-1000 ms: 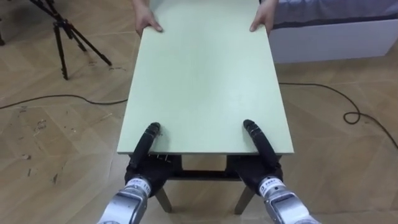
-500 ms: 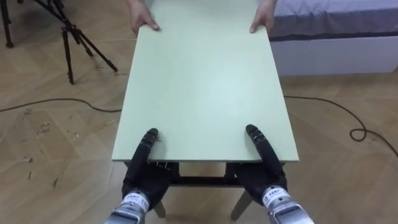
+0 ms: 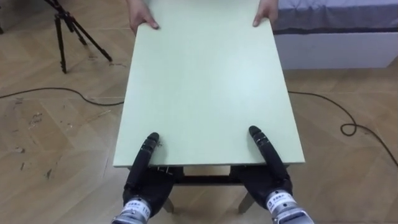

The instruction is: Move table with human

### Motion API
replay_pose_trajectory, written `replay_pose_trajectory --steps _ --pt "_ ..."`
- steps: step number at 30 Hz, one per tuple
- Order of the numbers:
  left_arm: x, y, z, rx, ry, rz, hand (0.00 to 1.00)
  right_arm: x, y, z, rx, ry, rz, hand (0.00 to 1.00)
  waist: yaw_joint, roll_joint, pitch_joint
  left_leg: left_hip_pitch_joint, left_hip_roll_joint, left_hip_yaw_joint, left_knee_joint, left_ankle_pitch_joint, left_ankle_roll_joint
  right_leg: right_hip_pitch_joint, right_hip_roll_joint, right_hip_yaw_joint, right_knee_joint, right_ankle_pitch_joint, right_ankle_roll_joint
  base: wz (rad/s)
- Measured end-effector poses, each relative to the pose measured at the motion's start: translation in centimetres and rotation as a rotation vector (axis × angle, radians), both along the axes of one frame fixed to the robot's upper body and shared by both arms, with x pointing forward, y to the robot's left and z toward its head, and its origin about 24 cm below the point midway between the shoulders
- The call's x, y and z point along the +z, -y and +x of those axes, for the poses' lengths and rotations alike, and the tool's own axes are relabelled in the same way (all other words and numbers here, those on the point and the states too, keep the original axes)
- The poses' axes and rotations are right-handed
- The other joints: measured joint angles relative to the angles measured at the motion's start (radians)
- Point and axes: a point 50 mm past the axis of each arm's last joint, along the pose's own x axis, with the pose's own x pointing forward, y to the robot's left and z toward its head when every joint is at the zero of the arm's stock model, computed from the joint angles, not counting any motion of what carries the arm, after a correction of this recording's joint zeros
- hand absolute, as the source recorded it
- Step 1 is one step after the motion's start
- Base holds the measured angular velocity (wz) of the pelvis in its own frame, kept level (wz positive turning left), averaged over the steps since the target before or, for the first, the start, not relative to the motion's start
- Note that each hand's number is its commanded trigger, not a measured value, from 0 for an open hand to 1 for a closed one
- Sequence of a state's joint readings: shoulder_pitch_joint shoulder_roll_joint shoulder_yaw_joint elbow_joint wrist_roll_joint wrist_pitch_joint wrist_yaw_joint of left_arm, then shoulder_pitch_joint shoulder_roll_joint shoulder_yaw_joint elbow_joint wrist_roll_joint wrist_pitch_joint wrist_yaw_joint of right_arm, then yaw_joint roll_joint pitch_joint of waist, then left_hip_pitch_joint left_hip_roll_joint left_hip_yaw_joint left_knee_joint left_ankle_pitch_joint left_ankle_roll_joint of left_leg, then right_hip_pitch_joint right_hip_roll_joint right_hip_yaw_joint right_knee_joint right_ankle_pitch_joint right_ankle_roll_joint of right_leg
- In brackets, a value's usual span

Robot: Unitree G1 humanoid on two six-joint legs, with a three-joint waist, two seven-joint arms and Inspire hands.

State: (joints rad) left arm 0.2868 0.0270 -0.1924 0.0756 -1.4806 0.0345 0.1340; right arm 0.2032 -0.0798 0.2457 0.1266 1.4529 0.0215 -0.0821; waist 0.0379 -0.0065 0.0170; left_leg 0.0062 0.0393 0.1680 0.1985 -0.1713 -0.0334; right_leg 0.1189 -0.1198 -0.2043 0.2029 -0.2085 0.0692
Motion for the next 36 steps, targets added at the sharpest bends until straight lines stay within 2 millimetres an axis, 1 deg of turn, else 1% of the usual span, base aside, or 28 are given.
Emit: replay_pose_trajectory --steps 6,10,11,12,13,14,15,16,17,18,20,26,28,30,31,32,33,34,35,36 --pt "-0.2 0.3 -0.8 -0.004 0.015 -0.004 1.0 0.3 0.4 -1.1 -0.008 0.01 -0.016 1.0 -0.001 -0.001 -0.0009 -0.003 0.0 0.005 -0.002 0.0 0.0 -0.008 0.0 0.001 0.002 0.0 0.0 -0.01" --pt "-0.1 0.7 -1.0 -0.012 0.021 0.004 1.0 0.4 0.5 -1.5 -0.023 0.015 -0.028 1.0 0.0 -0.004 -0.0018 0.001 0.001 -0.01 -0.009 0.0 0.0 -0.01 0.002 -0.004 0.013 0.0 0.0 0.05" --pt "-0.1 0.9 -1.1 -0.013 0.022 0.005 1.0 0.3 0.5 -1.7 -0.031 0.014 -0.034 1.0 -0.001 -0.003 -0.0017 0.006 0.004 -0.029 -0.011 0.001 0.0 -0.022 0.003 -0.013 0.047 0.0 0.0 -0.06" --pt "0.0 1.0 -1.1 -0.014 0.025 0.015 1.0 0.2 0.6 -1.8 -0.036 0.011 -0.039 1.0 0.002 0.003 0.0005 0.012 0.018 -0.079 -0.011 0.002 0.001 -0.068 0.008 -0.015 0.132 -0.004 -0.004 -0.17" --pt "0.0 1.1 -1.1 -0.007 0.028 0.016 1.0 0.2 0.5 -1.9 -0.034 0.01 -0.04 1.0 0.008 0.006 0.002 0.013 0.037 -0.125 -0.009 0.002 0.001 -0.093 0.022 0.007 0.149 -0.025 -0.019 -0.53" --pt "0.3 0.5 -1.2 0.017 0.046 0.034 1.0 0.4 -0.3 -1.7 -0.021 0.02 -0.026 1.0 0.025 -0.006 0.001 0.001 0.044 -0.186 -0.003 0.0 -0.003 -0.127 0.067 0.067 0.029 -0.004 -0.059 -0.32" --pt "0.3 0.2 -1.3 0.026 0.052 0.039 1.0 0.5 -0.5 -1.6 -0.017 0.028 -0.032 1.0 0.011 0.004 0.0032 -0.014 0.042 -0.19 0.003 -0.011 -0.022 -0.123 0.076 0.048 -0.01 0.058 -0.064 -0.07" --pt "0.4 0.3 -1.3 0.019 0.053 0.038 1.0 0.4 -0.5 -1.6 -0.025 0.031 -0.032 1.0 0.002 0.005 0.0033 -0.014 0.042 -0.164 -0.002 -0.009 -0.024 -0.118 0.075 0.035 -0.016 0.055 -0.065 0.46" --pt "0.4 0.6 -1.2 0.012 0.056 0.034 1.0 0.4 -0.4 -1.7 -0.026 0.034 -0.026 1.0 -0.011 0.007 0.0044 -0.011 0.046 -0.107 -0.014 -0.007 -0.028 -0.118 0.076 0.019 -0.016 0.05 -0.065 0.33" --pt "0.4 0.5 -1.2 0.014 0.059 0.042 1.0 0.5 -0.4 -1.7 -0.029 0.035 -0.02 1.0 -0.011 0.005 0.0056 -0.012 0.05 -0.078 -0.018 -0.003 -0.03 -0.123 0.081 0.017 -0.014 0.051 -0.065 0.15" --pt "0.4 0.3 -1.2 0.018 0.063 0.053 1.0 0.4 -0.6 -1.8 -0.031 0.033 -0.017 1.0 -0.009 0.001 0.0078 -0.013 0.051 -0.075 -0.015 -0.003 -0.03 -0.124 0.082 0.019 -0.016 0.051 -0.066 -0.05" --pt "0.3 0.3 -1.5 0.017 0.06 0.077 1.0 0.2 -0.9 -2.3 -0.038 0.021 -0.003 1.0 -0.006 0.001 0.0085 -0.024 0.051 -0.07 0.005 -0.003 -0.029 -0.124 0.084 0.027 -0.014 0.051 -0.065 0.0" --pt "0.3 0.3 -1.6 0.016 0.06 0.081 1.0 0.1 -1.0 -2.5 -0.042 0.018 0.001 1.0 -0.008 0.001 0.0085 -0.039 0.054 -0.07 0.025 -0.004 -0.03 -0.13 0.085 0.022 -0.007 0.05 -0.067 0.11" --pt "0.3 0.4 -1.6 0.012 0.059 0.078 1.0 0.0 -0.9 -2.7 -0.05 0.012 0.003 1.0 -0.015 0.002 0.0086 -0.068 0.06 -0.069 0.07 -0.013 -0.032 -0.137 0.084 0.006 0.014 0.04 -0.072 0.22" --pt "0.3 0.5 -1.6 0.007 0.061 0.08 1.0 -0.1 -0.8 -2.8 -0.055 0.009 0.007 1.0 -0.008 0.001 0.0088 -0.092 0.071 -0.067 0.117 -0.026 -0.037 -0.152 0.089 0.005 0.041 0.027 -0.078 0.07" --pt "0.3 0.5 -1.6 0.004 0.065 0.081 1.0 -0.1 -0.7 -2.8 -0.054 0.008 0.008 1.0 -0.001 0.001 0.0087 -0.122 0.08 -0.073 0.168 -0.032 -0.041 -0.169 0.094 0.004 0.068 0.016 -0.087 0.07" --pt "0.3 0.6 -1.6 -0.005 0.067 0.081 1.0 -0.2 -0.6 -2.9 -0.055 0.01 0.007 1.0 -0.004 0.002 0.0089 -0.158 0.087 -0.097 0.225 -0.031 -0.041 -0.185 0.101 0.003 0.087 0.008 -0.097 0.08" --pt "0.3 0.6 -1.6 -0.004 0.068 0.08 1.0 -0.2 -0.6 -2.9 -0.056 0.011 0.007 1.0 -0.003 0.003 0.0084 -0.179 0.091 -0.107 0.255 -0.03 -0.042 -0.196 0.107 0.005 0.094 0.004 -0.103 0.13" --pt "0.3 0.6 -1.6 -0.002 0.073 0.08 1.0 -0.2 -0.5 -2.9 -0.06 0.018 0.009 1.0 0.005 0.002 0.0078 -0.217 0.102 -0.117 0.306 -0.02 -0.058 -0.22 0.115 0.008 0.109 -0.004 -0.117 -0.04" --pt "0.3 0.6 -1.6 -0.006 0.074 0.077 1.0 -0.2 -0.4 -3.0 -0.06 0.023 0.005 1.0 0.02 0.003 0.0065 -0.246 0.117 -0.111 0.354 -0.014 -0.063 -0.241 0.12 0.004 0.124 -0.007 -0.133 -0.19"
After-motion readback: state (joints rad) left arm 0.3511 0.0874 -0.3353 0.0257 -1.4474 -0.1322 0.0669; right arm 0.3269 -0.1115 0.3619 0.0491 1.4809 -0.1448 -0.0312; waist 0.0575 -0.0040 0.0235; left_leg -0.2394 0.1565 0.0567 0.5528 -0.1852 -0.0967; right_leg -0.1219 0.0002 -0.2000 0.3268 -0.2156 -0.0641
